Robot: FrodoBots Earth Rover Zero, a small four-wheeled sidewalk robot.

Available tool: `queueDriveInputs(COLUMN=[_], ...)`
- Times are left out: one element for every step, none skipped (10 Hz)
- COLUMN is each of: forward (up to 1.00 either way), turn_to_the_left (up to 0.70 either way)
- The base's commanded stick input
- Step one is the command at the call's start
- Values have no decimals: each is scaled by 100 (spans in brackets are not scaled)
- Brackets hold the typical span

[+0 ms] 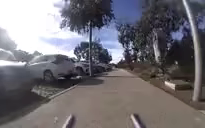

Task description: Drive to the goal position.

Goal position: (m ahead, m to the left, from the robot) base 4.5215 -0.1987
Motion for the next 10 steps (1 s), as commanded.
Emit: queueDriveInputs(forward=[0, 0, 0, 7, 50, 94, 100, 100, 100, 100], turn_to_the_left=[0, 0, 0, -2, -15, -27, -18, -6, 0, 0])
